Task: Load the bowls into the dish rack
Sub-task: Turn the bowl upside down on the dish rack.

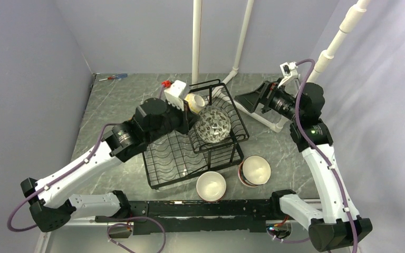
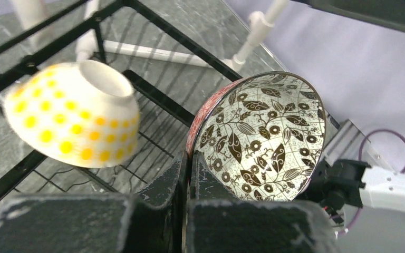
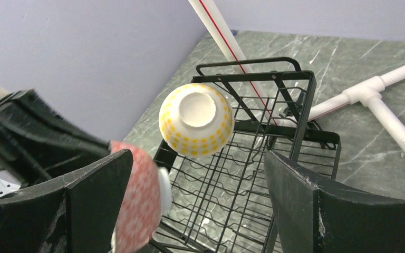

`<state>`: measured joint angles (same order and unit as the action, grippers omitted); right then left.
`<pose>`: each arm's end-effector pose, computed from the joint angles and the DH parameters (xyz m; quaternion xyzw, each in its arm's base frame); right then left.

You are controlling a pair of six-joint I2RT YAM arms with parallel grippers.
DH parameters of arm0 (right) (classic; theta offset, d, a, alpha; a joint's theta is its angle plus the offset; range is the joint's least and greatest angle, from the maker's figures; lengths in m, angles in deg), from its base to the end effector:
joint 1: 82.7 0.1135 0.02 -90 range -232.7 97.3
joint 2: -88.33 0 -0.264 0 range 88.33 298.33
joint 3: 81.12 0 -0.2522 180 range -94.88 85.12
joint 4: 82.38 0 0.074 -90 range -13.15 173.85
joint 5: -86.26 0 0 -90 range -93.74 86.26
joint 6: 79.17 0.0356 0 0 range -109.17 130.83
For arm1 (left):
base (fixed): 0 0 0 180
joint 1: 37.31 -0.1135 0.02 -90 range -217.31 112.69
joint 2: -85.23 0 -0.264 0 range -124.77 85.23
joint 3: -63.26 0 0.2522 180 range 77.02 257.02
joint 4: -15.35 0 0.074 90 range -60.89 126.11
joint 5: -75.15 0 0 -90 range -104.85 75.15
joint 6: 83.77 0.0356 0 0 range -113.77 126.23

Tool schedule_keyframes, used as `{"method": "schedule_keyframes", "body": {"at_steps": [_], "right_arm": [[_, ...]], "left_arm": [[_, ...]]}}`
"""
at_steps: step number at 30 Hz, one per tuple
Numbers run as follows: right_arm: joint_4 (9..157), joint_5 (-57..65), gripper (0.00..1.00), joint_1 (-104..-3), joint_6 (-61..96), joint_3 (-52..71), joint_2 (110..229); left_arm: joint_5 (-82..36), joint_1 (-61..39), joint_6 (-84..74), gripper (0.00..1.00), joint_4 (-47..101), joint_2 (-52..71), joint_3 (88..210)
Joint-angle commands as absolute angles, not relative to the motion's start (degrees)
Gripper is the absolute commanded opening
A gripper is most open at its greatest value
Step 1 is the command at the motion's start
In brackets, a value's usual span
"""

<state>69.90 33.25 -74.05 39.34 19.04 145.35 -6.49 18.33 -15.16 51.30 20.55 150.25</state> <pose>0.2052 0.0529 0.4240 -0.0908 0.7252 0.4259 0.5334 0.1434 -0.2006 0.4221 0.1878 0.7625 -0.3391 0.5180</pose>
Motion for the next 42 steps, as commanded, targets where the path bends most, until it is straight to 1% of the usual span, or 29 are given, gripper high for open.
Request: {"method": "schedule_keyframes", "body": {"at_steps": [1, 9, 14, 17, 22, 27, 33, 42], "right_arm": [[70.92, 32.89, 1.0, -74.35, 38.85, 16.39, 144.03], [75.28, 39.91, 1.0, -74.3, 41.98, 17.79, 145.55], [80.06, 44.93, 1.0, -74.31, 45.07, 19.17, 147.05], [83.38, 47.22, 0.99, -74.24, 47.72, 20.17, 148.39], [83.6, 47.71, 1.0, -72.2, 48.24, 19.36, 151.04], [87.32, 47.52, 1.0, -68.24, 50.38, 19.51, 151.8], [91.54, 46.0, 1.0, -61.82, 53.05, 19.33, 154.84], [96.31, 45.22, 1.0, -58.92, 58.68, 19.33, 158.93]], "left_arm": [[-12.44, 12.28, -18.93, 0.03, 46.75, 21.34, 153.25], [-20.03, 2.08, -22.16, 0.03, 45.16, 20.52, 153.59], [-27.04, -3.81, -25.63, 0.03, 42.78, 19.8, 152.73], [-32.39, -7.46, -28.11, 0.03, 40.13, 19.91, 151.69], [-40.45, -12.97, -33.01, 0.03, 33.16, 21.25, 147.58], [-43.54, -15.18, -35.12, 0.03, 28.79, 22.4, 144.99], [-45.51, -15.42, -36.72, 0.03, 23.34, 23.44, 141.97], [-47.27, -15.44, -36.57, 0.03, 22.95, 23.83, 141.72]]}}
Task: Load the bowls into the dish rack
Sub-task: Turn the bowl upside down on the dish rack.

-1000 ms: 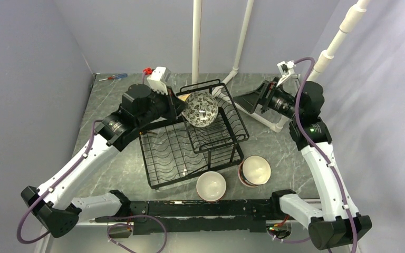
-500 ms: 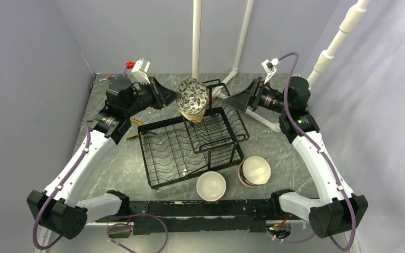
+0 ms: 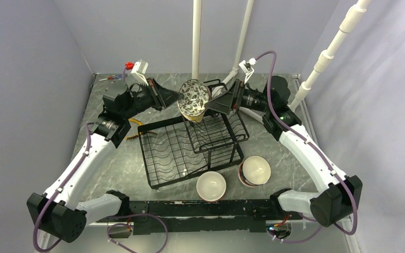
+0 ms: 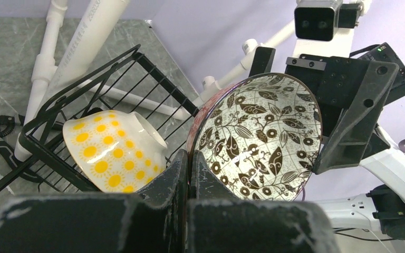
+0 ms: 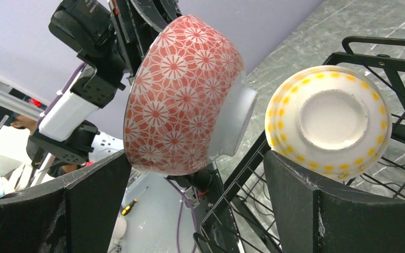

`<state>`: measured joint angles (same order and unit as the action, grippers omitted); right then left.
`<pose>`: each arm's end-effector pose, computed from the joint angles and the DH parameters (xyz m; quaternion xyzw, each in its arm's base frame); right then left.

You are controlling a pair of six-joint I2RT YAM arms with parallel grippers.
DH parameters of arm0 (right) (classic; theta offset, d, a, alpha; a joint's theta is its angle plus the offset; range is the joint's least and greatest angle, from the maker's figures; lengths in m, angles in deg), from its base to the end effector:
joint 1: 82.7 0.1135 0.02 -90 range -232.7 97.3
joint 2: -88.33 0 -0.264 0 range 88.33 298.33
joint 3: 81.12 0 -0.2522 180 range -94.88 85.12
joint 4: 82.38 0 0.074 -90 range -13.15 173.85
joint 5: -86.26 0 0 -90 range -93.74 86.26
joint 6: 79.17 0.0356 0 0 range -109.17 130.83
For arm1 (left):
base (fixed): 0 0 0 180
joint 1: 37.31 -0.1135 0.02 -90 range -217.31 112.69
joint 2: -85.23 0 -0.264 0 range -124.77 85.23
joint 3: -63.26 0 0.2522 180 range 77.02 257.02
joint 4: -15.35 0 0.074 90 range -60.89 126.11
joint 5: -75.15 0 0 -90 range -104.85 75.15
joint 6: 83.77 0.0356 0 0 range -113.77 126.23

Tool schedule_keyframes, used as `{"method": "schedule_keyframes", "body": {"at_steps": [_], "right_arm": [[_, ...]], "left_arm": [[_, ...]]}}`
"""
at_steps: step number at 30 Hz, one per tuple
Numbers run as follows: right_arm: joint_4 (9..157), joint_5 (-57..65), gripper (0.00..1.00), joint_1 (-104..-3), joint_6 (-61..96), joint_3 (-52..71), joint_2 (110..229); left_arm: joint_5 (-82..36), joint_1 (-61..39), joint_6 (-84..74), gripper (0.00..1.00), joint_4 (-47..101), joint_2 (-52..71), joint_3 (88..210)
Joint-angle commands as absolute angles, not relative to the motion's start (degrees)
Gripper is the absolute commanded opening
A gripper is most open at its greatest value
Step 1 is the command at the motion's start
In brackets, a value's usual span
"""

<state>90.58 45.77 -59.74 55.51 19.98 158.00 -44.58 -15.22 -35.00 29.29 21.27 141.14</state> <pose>0.2420 0.1319 0.4052 -0.1776 0.6753 0.6054 0.3819 0.2285 -0.1118 0.4113 0.0652 0.7042 -0.5131 0.4864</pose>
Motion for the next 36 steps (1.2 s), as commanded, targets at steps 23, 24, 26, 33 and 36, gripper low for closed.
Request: {"method": "schedule_keyframes", "body": {"at_steps": [23, 24, 26, 33, 36], "right_arm": [[98.79, 45.23, 0.98, -54.62, 62.55, 17.62, 162.95], [98.86, 44.99, 0.98, -54.58, 62.59, 17.76, 163.03], [99.0, 44.71, 0.98, -54.49, 62.95, 17.86, 163.16], [95.46, 44.58, 0.96, -53.95, 61.54, 15.65, 164.62], [94.23, 43.87, 0.96, -53.82, 60.72, 15.35, 164.54]], "left_arm": [[-45.43, -15.5, -34.65, 0.03, 25.97, 25.91, 140.73], [-45.57, -15.47, -34.46, 0.03, 26.09, 25.86, 140.81], [-45.95, -15.44, -34.28, 0.02, 26.31, 25.72, 140.94], [-45.65, -15.47, -33.82, 0.03, 26.43, 25.88, 140.69], [-46.06, -15.43, -33.31, 0.03, 27.3, 25.25, 141.24]]}}
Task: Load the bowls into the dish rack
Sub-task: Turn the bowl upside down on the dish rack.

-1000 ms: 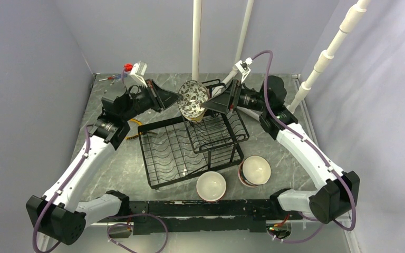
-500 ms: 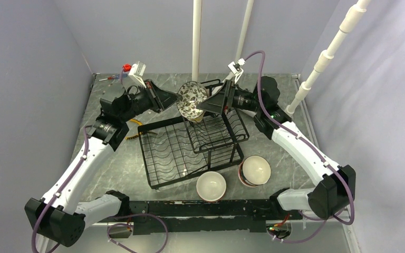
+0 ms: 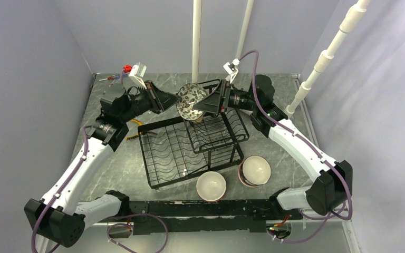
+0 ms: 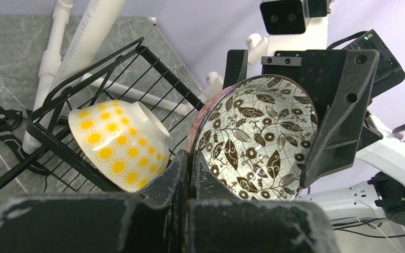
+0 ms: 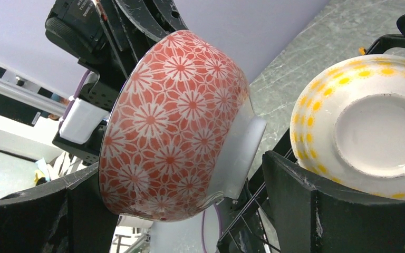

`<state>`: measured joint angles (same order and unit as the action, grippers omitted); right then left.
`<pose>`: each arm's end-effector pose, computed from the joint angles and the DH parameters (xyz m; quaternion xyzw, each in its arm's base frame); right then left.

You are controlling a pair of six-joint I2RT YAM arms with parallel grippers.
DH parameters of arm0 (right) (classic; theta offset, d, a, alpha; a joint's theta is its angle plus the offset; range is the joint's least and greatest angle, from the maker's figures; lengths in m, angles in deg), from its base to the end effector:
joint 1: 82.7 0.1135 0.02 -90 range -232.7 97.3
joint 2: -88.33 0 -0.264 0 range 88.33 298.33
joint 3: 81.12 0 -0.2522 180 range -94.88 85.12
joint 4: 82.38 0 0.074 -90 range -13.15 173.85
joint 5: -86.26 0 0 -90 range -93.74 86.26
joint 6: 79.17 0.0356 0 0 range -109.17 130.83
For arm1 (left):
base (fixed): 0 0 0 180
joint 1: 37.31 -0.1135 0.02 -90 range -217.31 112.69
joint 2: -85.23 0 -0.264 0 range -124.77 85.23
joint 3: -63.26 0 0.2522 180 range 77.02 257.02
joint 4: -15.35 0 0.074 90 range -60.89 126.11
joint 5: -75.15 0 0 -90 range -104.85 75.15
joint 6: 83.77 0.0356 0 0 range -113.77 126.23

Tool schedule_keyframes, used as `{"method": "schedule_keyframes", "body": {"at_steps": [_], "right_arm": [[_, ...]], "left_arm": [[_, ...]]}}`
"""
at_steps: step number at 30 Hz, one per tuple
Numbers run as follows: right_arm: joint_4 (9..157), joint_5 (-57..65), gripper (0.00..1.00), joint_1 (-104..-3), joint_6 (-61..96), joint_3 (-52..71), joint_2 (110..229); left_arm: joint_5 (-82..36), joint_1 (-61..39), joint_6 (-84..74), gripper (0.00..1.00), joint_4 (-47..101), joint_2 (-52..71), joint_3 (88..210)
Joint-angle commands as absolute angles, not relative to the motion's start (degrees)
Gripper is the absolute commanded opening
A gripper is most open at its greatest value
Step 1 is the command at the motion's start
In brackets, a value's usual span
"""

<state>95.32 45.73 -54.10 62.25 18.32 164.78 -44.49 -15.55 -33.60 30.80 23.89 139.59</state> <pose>0.2564 0.1706 0.3913 -0.1695 0.6790 0.6424 0.3124 0.2182 -0.1060 0.4095 0.0701 0.7061 -0.5046 0.4919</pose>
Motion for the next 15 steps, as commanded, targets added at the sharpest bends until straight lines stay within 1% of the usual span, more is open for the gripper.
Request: {"method": "schedule_keyframes", "body": {"at_steps": [1, 4, 5, 8, 10, 12, 15], "right_arm": [[93.96, 43.69, 0.96, -53.82, 60.52, 15.26, 164.54], [92.46, 42.77, 0.92, -53.87, 59.68, 14.71, 164.78], [91.89, 42.53, 0.88, -53.86, 59.5, 14.54, 165.0], [90.6, 42.62, 0.79, -53.85, 58.91, 13.89, 165.61], [89.78, 42.53, 0.71, -53.87, 58.34, 13.44, 165.85], [89.18, 42.13, 0.66, -53.87, 57.87, 13.24, 165.78], [88.72, 41.54, 0.52, -53.81, 57.38, 13.23, 165.47]], "left_arm": [[-46.31, -15.42, -33.12, 0.03, 27.39, 24.99, 141.39], [-46.21, -15.43, -32.24, 0.03, 28.75, 24.52, 142.04], [-46.03, -15.42, -31.93, 0.03, 28.98, 24.58, 142.17], [-45.49, -15.42, -31.34, 0.03, 28.99, 24.67, 141.96], [-45.53, -15.42, -31.54, 0.03, 28.83, 24.7, 141.71], [-45.91, -15.42, -31.76, 0.03, 28.32, 24.44, 141.77], [-46.78, -15.46, -31.96, 0.03, 28.09, 23.45, 142.26]]}}
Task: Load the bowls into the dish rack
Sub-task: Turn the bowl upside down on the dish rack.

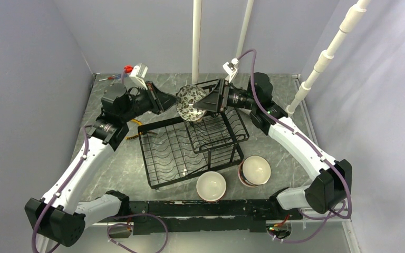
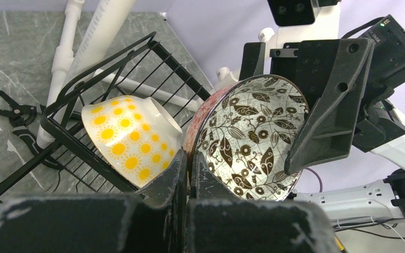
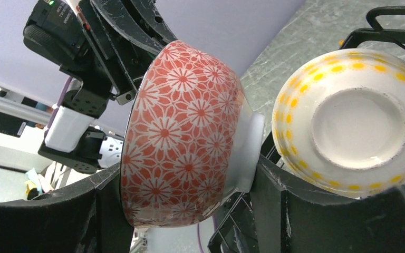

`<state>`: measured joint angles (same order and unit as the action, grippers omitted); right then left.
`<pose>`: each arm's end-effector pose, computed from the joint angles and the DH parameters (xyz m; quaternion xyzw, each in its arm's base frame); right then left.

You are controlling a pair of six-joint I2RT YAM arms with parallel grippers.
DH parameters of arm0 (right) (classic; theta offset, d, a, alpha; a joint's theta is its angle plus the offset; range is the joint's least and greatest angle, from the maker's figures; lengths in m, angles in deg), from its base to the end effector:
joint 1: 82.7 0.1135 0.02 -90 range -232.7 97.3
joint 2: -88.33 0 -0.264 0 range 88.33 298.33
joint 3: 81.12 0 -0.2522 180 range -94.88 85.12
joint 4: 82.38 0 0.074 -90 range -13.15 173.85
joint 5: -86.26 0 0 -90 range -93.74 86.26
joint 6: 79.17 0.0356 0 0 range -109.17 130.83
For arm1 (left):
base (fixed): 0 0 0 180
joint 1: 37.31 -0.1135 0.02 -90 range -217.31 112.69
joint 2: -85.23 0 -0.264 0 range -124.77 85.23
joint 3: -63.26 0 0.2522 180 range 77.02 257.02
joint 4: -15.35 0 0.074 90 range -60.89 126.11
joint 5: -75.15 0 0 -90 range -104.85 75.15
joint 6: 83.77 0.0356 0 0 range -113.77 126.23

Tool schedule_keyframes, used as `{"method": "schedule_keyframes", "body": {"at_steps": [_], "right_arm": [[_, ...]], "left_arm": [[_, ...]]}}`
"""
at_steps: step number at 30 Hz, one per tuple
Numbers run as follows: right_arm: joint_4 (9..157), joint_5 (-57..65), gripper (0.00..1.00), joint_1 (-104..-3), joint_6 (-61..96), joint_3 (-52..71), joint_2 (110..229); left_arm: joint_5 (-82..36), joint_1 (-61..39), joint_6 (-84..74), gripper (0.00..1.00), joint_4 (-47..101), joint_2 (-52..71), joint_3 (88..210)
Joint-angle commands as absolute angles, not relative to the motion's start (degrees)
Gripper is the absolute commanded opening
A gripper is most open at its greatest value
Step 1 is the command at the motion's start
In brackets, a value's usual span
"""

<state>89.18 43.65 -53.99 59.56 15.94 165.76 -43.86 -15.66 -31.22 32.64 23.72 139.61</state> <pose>0.2607 0.1726 0.3904 -0.1572 0.7018 0.6218 0.3099 0.2194 -0.1057 0.4056 0.0756 0.7162 -0.4876 0.4935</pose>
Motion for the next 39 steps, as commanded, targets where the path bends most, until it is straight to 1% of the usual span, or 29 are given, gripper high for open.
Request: {"method": "schedule_keyframes", "body": {"at_steps": [1, 3, 7, 8, 9, 11, 13, 15, 18, 20, 22, 30, 33, 39], "right_arm": [[88.65, 41.53, 0.46, -53.82, 57.22, 13.23, 165.35], [88.33, 40.98, 0.34, -53.82, 56.72, 13.18, 165.22], [87.04, 40.55, 0.02, -53.94, 55.4, 12.42, 165.3], [86.45, 40.55, 0.0, -53.93, 55.02, 12.03, 165.41], [86.02, 40.55, 0.0, -53.93, 54.61, 11.77, 165.41], [85.14, 40.26, 0.0, -54.09, 53.86, 11.63, 165.06], [84.53, 39.8, 0.0, -54.33, 53.35, 11.78, 164.53], [84.12, 39.16, 0.0, -54.6, 52.86, 12.05, 163.86], [84.12, 38.88, 0.0, -55.27, 52.6, 12.52, 163.2], [84.12, 38.88, 0.0, -55.88, 52.62, 12.82, 162.85], [84.12, 39.2, 0.0, -56.56, 52.68, 13.08, 162.58], [85.38, 42.66, 0.0, -60.39, 52.47, 14.17, 160.23], [82.13, 41.45, 0.0, -61.35, 49.87, 14.2, 158.69], [73.34, 36.63, 0.0, -61.6, 41.39, 13.45, 156.18]], "left_arm": [[-47.15, -15.44, -32.0, 0.03, 28.06, 23.14, 142.44], [-47.56, -15.43, -32.08, 0.05, 28.17, 22.54, 142.73], [-48.34, -15.42, -32.76, 0.12, 28.88, 22.24, 143.18], [-48.26, -15.42, -32.93, 0.14, 28.8, 22.42, 143.11], [-48.29, -15.46, -33.15, 0.19, 28.5, 22.66, 142.81], [-48.09, -15.43, -33.93, 0.33, 27.31, 23.19, 141.92], [-48.11, -15.42, -34.36, 0.5, 25.91, 23.54, 141.23], [-48.5, -15.5, -34.71, 0.65, 25.45, 23.43, 141.29], [-49.66, -15.42, -34.95, 0.83, 25.5, 22.51, 142.04], [-50.47, -15.46, -35.19, 0.91, 25.45, 21.95, 142.42], [-51.19, -15.51, -35.31, 0.94, 25.33, 21.66, 142.64], [-50.24, -15.72, -35.43, 0.94, 25.77, 21.82, 142.02], [-49.65, -16.48, -34.81, 0.94, 28.11, 21.24, 142.9], [-47.43, -20.32, -33.06, 0.94, 37.4, 21.9, 144.78]]}}
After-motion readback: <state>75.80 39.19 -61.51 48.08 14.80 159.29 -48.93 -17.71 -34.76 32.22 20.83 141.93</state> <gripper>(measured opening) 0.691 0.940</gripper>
